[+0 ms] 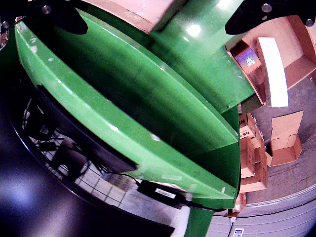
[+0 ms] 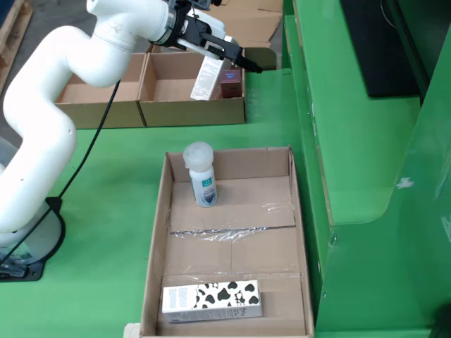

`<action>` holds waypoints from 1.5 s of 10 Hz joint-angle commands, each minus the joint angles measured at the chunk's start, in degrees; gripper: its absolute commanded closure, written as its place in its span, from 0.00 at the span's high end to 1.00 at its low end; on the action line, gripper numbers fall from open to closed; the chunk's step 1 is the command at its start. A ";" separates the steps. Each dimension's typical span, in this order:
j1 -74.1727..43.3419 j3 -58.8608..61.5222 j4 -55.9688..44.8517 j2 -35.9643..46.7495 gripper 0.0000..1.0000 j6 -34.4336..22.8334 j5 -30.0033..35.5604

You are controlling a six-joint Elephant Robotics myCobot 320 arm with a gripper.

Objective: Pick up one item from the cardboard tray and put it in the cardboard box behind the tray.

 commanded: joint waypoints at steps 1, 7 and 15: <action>-52.05 -32.70 -24.29 25.74 1.00 -4.82 35.30; -78.37 -90.26 -8.27 66.16 1.00 -15.76 41.59; -98.65 -98.26 -11.60 72.11 1.00 -31.28 46.64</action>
